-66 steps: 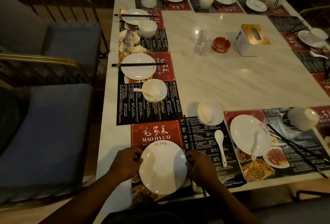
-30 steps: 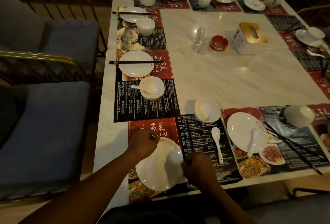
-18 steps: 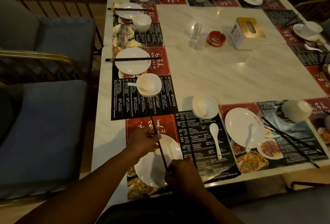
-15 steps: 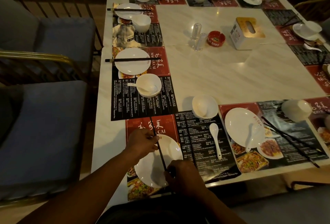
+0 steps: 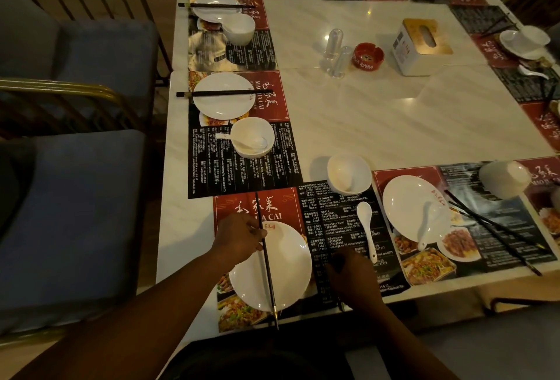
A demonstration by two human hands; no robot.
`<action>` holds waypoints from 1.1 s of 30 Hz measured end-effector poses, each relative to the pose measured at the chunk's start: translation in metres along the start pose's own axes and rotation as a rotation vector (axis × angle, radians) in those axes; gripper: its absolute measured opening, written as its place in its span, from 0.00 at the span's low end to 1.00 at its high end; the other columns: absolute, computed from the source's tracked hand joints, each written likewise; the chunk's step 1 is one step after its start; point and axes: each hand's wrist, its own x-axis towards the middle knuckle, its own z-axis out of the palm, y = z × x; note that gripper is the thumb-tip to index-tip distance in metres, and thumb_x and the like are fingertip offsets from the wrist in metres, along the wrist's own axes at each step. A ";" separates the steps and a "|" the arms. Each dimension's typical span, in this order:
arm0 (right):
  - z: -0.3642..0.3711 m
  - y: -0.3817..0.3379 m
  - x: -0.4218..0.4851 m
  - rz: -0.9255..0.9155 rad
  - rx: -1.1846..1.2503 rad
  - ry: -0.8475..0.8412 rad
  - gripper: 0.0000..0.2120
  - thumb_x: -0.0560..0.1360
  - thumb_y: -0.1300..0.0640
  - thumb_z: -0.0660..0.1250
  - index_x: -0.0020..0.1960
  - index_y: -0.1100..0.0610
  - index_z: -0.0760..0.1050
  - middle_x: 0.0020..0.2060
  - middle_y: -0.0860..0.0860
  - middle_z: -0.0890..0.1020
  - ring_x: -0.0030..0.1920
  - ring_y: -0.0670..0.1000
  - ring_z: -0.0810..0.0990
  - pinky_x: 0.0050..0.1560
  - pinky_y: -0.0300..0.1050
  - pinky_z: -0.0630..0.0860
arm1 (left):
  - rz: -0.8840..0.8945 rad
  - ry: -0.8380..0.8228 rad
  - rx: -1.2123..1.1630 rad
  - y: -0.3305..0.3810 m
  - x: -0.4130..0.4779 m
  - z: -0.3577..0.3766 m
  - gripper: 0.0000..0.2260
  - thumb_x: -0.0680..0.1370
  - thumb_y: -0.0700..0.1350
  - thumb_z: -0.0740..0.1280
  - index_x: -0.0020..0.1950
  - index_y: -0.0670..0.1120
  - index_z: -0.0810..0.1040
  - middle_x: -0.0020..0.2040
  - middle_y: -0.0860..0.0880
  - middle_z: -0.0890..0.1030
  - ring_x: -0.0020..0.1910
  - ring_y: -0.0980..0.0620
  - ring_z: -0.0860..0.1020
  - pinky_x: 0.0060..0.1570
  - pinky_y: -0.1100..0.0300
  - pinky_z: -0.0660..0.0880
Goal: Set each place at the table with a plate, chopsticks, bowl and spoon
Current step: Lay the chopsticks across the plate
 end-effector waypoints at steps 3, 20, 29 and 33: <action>0.003 -0.004 0.003 0.033 -0.007 -0.002 0.04 0.74 0.53 0.72 0.47 0.52 0.80 0.38 0.44 0.82 0.37 0.43 0.79 0.35 0.32 0.69 | -0.010 -0.002 0.013 -0.001 0.000 0.003 0.07 0.75 0.39 0.74 0.52 0.44 0.82 0.45 0.46 0.85 0.38 0.50 0.85 0.49 0.49 0.83; 0.028 -0.066 -0.026 -0.096 0.058 -0.091 0.05 0.75 0.54 0.72 0.51 0.52 0.81 0.44 0.47 0.84 0.36 0.39 0.79 0.38 0.28 0.75 | 0.024 -0.011 0.038 -0.005 -0.004 -0.009 0.04 0.76 0.39 0.72 0.46 0.48 0.82 0.45 0.47 0.85 0.39 0.51 0.85 0.50 0.49 0.83; 0.042 -0.072 -0.031 -0.153 0.044 -0.083 0.06 0.74 0.53 0.72 0.51 0.51 0.82 0.42 0.48 0.86 0.41 0.44 0.83 0.46 0.42 0.82 | 0.080 0.135 0.088 -0.014 -0.004 -0.034 0.04 0.76 0.44 0.74 0.50 0.47 0.84 0.50 0.47 0.85 0.42 0.49 0.85 0.49 0.51 0.83; 0.042 -0.072 -0.034 -0.153 0.048 -0.114 0.06 0.75 0.53 0.72 0.51 0.51 0.81 0.43 0.47 0.85 0.43 0.44 0.83 0.47 0.39 0.81 | 0.084 0.135 0.081 -0.017 -0.007 -0.035 0.04 0.75 0.44 0.75 0.48 0.51 0.82 0.50 0.48 0.85 0.45 0.48 0.85 0.49 0.49 0.83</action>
